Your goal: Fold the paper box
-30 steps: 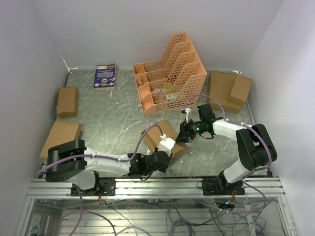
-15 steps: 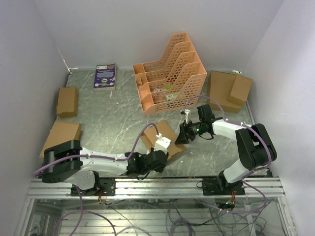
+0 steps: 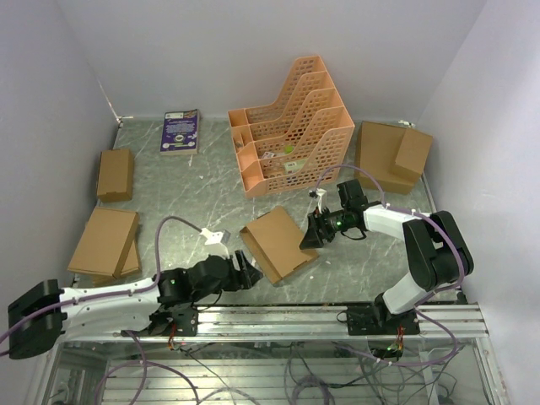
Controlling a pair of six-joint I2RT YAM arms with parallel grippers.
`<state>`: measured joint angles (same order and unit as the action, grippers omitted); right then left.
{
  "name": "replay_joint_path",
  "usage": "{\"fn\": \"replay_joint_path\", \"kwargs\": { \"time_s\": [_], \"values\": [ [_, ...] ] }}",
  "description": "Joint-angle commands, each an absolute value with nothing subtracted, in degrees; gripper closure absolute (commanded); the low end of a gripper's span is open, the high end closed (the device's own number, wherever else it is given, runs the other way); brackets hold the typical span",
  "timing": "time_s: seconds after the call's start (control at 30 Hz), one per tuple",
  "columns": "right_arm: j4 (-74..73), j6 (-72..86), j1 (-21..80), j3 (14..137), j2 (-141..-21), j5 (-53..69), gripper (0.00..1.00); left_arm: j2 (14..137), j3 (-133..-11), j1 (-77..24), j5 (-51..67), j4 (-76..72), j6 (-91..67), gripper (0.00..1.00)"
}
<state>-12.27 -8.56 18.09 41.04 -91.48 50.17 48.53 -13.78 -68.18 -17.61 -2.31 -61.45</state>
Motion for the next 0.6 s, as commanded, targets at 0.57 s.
{"fn": "replay_joint_path", "kwargs": {
  "time_s": [0.57],
  "values": [
    [-12.92, -8.67, 18.39, 41.83, -92.11, 51.16, 0.45, 65.54, -10.12, -62.92, -18.18, -29.16, -79.98, 0.06]
  ]
}}
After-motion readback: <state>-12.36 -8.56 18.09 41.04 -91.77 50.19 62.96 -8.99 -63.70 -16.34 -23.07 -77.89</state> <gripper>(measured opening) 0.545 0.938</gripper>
